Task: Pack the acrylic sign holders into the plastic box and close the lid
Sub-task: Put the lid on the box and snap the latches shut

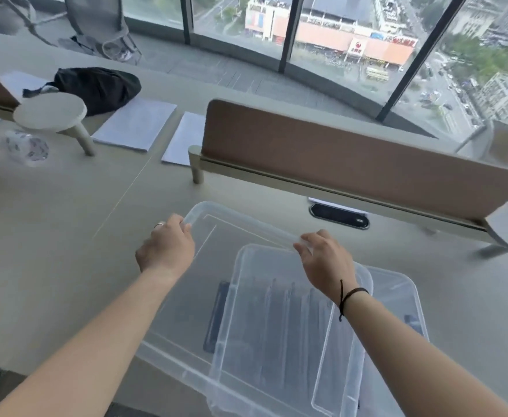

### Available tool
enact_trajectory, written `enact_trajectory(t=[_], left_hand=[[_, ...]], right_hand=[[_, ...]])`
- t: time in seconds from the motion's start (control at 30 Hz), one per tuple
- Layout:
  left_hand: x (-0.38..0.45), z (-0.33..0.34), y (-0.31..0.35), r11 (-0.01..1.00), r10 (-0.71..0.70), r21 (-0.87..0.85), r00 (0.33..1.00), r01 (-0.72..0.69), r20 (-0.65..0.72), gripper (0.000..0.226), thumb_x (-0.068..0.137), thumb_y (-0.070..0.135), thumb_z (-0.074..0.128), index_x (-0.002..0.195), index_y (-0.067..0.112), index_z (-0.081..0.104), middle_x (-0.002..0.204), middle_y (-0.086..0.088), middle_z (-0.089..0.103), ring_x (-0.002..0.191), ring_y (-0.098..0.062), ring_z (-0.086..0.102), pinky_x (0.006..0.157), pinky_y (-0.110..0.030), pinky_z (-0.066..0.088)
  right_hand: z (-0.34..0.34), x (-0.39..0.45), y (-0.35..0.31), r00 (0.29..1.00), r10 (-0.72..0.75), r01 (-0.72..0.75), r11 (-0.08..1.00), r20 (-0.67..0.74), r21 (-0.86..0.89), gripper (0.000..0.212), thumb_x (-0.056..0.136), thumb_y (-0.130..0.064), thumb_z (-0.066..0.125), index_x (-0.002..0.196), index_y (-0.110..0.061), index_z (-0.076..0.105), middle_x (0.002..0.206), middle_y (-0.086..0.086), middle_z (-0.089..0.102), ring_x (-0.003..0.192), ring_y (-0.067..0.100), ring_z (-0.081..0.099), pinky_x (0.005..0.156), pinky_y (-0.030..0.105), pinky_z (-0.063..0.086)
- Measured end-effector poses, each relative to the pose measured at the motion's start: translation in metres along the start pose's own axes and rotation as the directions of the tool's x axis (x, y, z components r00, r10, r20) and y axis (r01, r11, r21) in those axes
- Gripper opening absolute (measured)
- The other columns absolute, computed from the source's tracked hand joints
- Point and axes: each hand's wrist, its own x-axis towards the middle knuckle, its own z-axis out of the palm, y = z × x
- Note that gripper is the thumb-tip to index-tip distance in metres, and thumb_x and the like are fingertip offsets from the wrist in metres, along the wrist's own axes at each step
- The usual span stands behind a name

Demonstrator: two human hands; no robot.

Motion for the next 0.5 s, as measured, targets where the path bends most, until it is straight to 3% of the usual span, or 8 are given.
enact_trajectory(t=[0.23, 0.5], left_hand=[[-0.073, 0.042, 0.064, 0.994, 0.068, 0.081, 0.997, -0.069, 0.026, 0.025, 0.102, 0.033, 0.035, 0.107, 0.014, 0.049, 0.107, -0.015, 0.061, 0.093, -0.04, 0.06, 0.069, -0.039, 0.038], [-0.113, 0.061, 0.086, 0.969, 0.065, 0.241, 0.998, -0.062, -0.007, 0.026, 0.101, 0.034, 0.034, 0.102, 0.011, 0.047, 0.108, -0.014, 0.061, 0.095, -0.039, 0.062, 0.069, -0.04, 0.039]], right_hand=[[-0.025, -0.016, 0.094, 1.0, 0.009, -0.009, 0.999, 0.014, -0.042, 0.033, 0.099, -0.045, 0.043, 0.116, -0.026, 0.064, 0.115, -0.003, 0.06, 0.098, 0.026, 0.061, 0.075, 0.04, 0.052], [-0.027, -0.02, 0.139, 0.998, -0.06, 0.06, 0.998, -0.034, 0.009, 0.031, 0.097, -0.044, 0.048, 0.114, -0.025, 0.066, 0.11, -0.002, 0.064, 0.103, 0.023, 0.059, 0.077, 0.036, 0.05]])
